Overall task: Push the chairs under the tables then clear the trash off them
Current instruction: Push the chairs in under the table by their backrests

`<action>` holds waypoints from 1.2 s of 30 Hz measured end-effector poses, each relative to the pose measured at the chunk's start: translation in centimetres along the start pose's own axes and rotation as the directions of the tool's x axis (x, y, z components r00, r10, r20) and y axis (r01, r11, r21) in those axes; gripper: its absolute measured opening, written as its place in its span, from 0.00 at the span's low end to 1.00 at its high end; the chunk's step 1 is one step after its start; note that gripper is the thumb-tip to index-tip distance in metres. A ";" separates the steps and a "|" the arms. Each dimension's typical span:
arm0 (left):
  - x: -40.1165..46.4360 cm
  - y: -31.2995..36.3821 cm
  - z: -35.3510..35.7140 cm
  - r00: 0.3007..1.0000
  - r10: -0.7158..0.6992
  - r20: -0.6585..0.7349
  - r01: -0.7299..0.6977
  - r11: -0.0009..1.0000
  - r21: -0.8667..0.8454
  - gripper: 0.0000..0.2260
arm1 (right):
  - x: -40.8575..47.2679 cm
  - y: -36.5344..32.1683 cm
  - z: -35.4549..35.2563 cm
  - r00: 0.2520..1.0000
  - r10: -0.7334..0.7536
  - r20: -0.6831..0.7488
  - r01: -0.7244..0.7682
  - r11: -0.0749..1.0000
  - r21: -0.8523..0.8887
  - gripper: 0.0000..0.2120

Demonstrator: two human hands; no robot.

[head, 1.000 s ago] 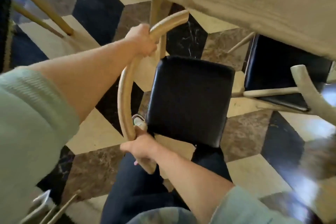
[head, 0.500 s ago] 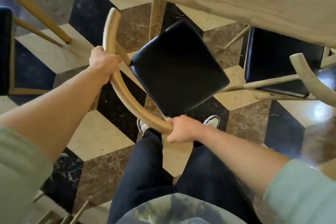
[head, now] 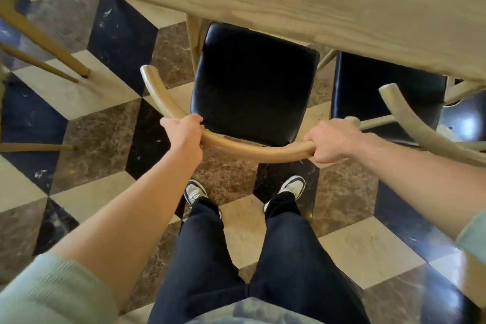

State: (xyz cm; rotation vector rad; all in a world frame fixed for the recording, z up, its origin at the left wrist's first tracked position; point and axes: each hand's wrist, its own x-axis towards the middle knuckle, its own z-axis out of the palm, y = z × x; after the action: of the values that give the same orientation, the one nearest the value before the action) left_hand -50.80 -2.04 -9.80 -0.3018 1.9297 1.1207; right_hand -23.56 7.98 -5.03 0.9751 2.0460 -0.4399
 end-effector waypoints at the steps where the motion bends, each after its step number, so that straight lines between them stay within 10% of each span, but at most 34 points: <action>1: -0.5 -0.2 0.8 1.000 -0.003 -0.008 0.003 1.000 -0.010 0.19 | 0.1 0.9 0.0 0.999 0.022 -0.036 -0.023 1.000 -0.015 0.05; 16: 2.2 5.7 9.2 1.000 0.016 -0.004 -0.016 1.000 0.007 0.21 | 5.3 6.1 -1.3 0.881 0.223 -0.417 -0.155 0.969 0.192 0.11; 21: 1.5 6.5 7.0 0.990 -0.007 0.143 -0.007 0.996 0.094 0.26 | 3.7 4.4 -3.6 0.959 0.083 -0.270 0.002 0.953 0.301 0.24; 26: 0.4 7.1 1.2 0.959 0.003 0.283 -0.072 0.970 0.233 0.24 | 3.0 -3.0 -7.7 0.930 -0.059 -0.363 0.286 0.736 0.614 0.25; 36: 4.1 14.5 -26.9 0.968 0.234 0.094 -0.250 0.940 0.231 0.16 | 5.4 -30.5 -18.6 0.801 -0.311 -0.512 0.543 0.738 0.401 0.10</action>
State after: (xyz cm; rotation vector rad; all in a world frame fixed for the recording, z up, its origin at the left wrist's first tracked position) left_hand -76.56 -14.51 1.64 0.1087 2.0583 1.0209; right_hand -58.66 2.09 1.19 0.9387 2.6326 -1.2035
